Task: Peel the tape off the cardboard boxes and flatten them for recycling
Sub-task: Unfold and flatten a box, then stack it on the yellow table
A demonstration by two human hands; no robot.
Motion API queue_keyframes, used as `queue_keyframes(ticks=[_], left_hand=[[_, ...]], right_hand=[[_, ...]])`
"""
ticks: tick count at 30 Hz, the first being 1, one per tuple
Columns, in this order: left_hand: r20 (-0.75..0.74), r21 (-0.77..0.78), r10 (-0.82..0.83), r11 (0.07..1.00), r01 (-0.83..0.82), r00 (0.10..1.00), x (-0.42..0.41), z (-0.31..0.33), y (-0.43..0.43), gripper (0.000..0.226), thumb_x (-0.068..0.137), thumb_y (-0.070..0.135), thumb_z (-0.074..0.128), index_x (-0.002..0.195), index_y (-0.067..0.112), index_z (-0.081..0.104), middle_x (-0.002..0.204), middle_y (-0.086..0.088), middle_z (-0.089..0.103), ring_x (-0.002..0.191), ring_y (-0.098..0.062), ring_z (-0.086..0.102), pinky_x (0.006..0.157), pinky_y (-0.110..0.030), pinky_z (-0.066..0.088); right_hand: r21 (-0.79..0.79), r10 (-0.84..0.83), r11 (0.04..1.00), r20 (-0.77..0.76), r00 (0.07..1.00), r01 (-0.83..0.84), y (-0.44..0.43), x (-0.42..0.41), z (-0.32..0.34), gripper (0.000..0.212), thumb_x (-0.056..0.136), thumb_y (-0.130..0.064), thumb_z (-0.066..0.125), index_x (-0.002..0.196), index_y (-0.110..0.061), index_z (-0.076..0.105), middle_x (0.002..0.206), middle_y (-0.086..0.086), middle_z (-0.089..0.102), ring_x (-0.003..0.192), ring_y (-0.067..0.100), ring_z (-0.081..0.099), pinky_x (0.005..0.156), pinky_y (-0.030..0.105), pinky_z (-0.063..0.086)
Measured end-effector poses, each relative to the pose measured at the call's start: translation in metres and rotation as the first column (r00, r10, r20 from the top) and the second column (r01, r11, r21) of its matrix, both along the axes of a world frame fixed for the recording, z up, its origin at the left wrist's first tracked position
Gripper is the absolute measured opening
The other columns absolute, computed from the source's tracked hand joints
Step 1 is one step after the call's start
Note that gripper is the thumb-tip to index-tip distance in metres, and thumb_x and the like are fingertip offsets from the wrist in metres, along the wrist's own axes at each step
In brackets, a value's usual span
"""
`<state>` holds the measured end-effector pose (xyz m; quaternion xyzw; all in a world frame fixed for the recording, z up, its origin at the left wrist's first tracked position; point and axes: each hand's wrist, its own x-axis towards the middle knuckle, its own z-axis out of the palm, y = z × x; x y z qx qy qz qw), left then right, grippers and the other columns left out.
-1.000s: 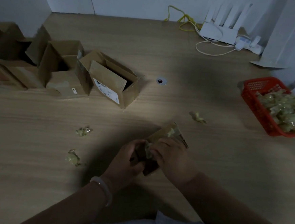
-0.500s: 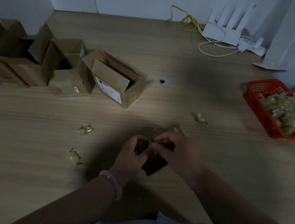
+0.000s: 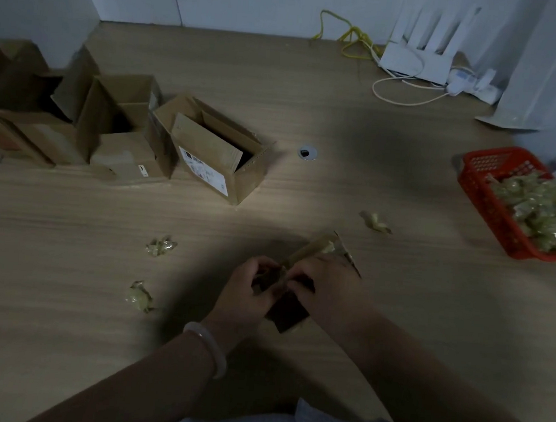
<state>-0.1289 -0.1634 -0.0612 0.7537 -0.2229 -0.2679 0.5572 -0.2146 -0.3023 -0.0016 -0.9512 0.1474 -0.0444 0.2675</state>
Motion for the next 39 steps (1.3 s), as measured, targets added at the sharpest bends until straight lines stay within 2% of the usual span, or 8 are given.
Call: queue_keyframes(ticks=[5, 10, 18, 20, 23, 32, 36, 39], left_hand=[[0.023, 0.053, -0.086, 0.995, 0.085, 0.996, -0.002, -0.004, 0.008, 0.041, 0.074, 0.044, 0.072, 0.109, 0.045, 0.052, 0.118, 0.004, 0.056, 0.109, -0.009, 0.056, 0.092, -0.032, 0.050], [0.127, 0.161, -0.117, 0.982, 0.096, 0.985, -0.010, -0.003, 0.006, 0.061, 0.059, 0.058, 0.074, 0.106, 0.065, 0.035, 0.117, 0.022, 0.041, 0.104, 0.013, 0.045, 0.083, -0.010, 0.041], [0.209, 0.164, -0.154, 0.979, 0.120, 0.966, -0.009, -0.002, 0.006, 0.062, 0.064, 0.050, 0.074, 0.113, 0.057, 0.037, 0.118, 0.024, 0.038, 0.111, 0.014, 0.038, 0.088, -0.001, 0.031], [0.219, 0.158, -0.139, 0.982, 0.106, 0.966, -0.009, -0.001, 0.005, 0.061, 0.063, 0.048, 0.074, 0.112, 0.055, 0.039, 0.117, 0.023, 0.040, 0.111, 0.009, 0.040, 0.090, -0.002, 0.031], [0.196, 0.142, -0.112, 0.986, 0.085, 0.974, -0.006, -0.001, 0.003, 0.060, 0.063, 0.044, 0.076, 0.112, 0.052, 0.041, 0.116, 0.021, 0.043, 0.109, 0.006, 0.043, 0.092, -0.013, 0.036], [0.132, 0.135, -0.111, 0.986, 0.093, 0.985, -0.008, 0.001, 0.001, 0.068, 0.067, 0.035, 0.083, 0.125, 0.031, 0.049, 0.124, 0.004, 0.050, 0.114, -0.009, 0.051, 0.100, -0.038, 0.046], [0.174, 0.165, -0.136, 0.980, 0.107, 0.975, -0.008, 0.003, 0.003, 0.066, 0.071, 0.028, 0.081, 0.123, 0.043, 0.043, 0.124, 0.011, 0.043, 0.113, 0.003, 0.045, 0.097, -0.008, 0.036], [0.167, 0.199, -0.197, 0.966, 0.163, 0.966, -0.006, 0.003, 0.004, 0.072, 0.077, 0.028, 0.076, 0.130, 0.048, 0.033, 0.121, 0.013, 0.035, 0.103, 0.025, 0.034, 0.084, 0.009, 0.025]], right_hand=[[0.028, -0.068, 0.997, 0.030, 0.997, 0.067, -0.003, -0.003, -0.004, 0.004, 0.083, -0.031, 0.066, 0.086, -0.031, 0.063, 0.089, -0.008, 0.064, 0.086, 0.012, 0.057, 0.076, 0.031, 0.049], [-0.066, -0.023, 0.997, 0.129, 0.991, 0.032, -0.001, -0.005, 0.002, 0.007, 0.074, -0.018, 0.072, 0.078, -0.020, 0.066, 0.079, 0.001, 0.067, 0.075, 0.023, 0.063, 0.067, 0.031, 0.050], [0.137, -0.292, 0.955, 0.298, 0.909, 0.262, -0.014, -0.006, -0.001, 0.014, 0.076, -0.004, 0.070, 0.083, -0.016, 0.069, 0.083, -0.004, 0.060, 0.073, 0.008, 0.056, 0.064, 0.012, 0.041], [-0.049, -0.124, 0.987, 0.366, 0.922, 0.152, -0.011, -0.008, -0.003, 0.011, 0.078, -0.006, 0.066, 0.085, -0.013, 0.071, 0.086, 0.001, 0.065, 0.079, 0.013, 0.058, 0.071, 0.022, 0.046], [-0.311, 0.190, 0.943, 0.212, 0.959, -0.118, -0.006, -0.012, -0.011, 0.016, 0.080, -0.016, 0.064, 0.093, -0.014, 0.074, 0.090, 0.004, 0.068, 0.085, 0.023, 0.063, 0.078, 0.030, 0.052], [-0.212, 0.064, 0.975, -0.031, 0.997, -0.069, 0.000, -0.002, -0.001, 0.031, 0.078, -0.024, 0.072, 0.107, -0.014, 0.070, 0.103, 0.007, 0.064, 0.100, 0.029, 0.059, 0.090, 0.036, 0.047], [-0.165, 0.075, 0.983, -0.053, 0.996, -0.083, -0.007, 0.003, 0.000, 0.010, 0.089, -0.020, 0.056, 0.095, -0.018, 0.065, 0.098, 0.004, 0.063, 0.095, 0.025, 0.058, 0.083, 0.034, 0.046], [0.007, -0.094, 0.996, 0.060, 0.994, 0.093, -0.019, 0.001, 0.001, 0.005, 0.088, -0.024, 0.059, 0.090, -0.024, 0.064, 0.093, -0.001, 0.064, 0.086, 0.018, 0.060, 0.071, 0.029, 0.045]])
